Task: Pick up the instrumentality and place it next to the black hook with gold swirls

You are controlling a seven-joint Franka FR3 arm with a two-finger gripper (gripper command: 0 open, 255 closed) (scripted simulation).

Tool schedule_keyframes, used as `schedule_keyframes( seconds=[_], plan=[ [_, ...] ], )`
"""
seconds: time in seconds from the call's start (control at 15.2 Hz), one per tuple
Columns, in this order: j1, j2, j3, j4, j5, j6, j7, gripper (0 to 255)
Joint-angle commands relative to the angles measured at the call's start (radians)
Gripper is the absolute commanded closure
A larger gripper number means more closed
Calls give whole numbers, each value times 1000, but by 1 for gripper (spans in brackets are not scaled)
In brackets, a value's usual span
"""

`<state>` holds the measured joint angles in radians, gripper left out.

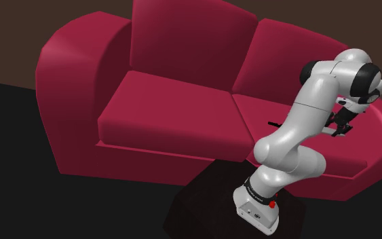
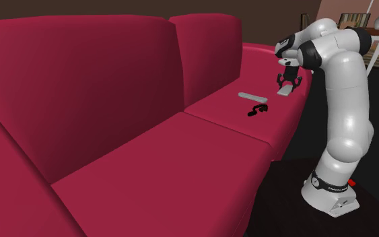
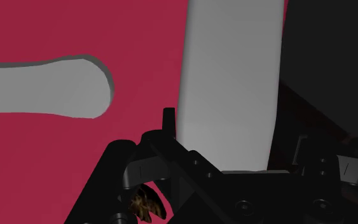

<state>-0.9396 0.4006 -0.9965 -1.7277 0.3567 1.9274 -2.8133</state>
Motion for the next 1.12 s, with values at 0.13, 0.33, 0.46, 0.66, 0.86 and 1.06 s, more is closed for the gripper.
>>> schedule_keyframes(
  seconds=[0.13, 0.33, 0.46, 0.66, 0.86, 1.06],
  plan=[
    [-17, 24, 14, -20, 23, 34, -20, 255],
    [-23, 40, 25, -42, 40, 66, -31, 255],
    [-28, 51, 34, -56, 52, 87, -38, 255],
    [-36, 69, 47, -74, 70, 118, -50, 255],
    [-46, 89, 62, -91, 90, 148, -62, 255],
    [-58, 111, 79, -106, 113, 179, -76, 255]
  ],
)
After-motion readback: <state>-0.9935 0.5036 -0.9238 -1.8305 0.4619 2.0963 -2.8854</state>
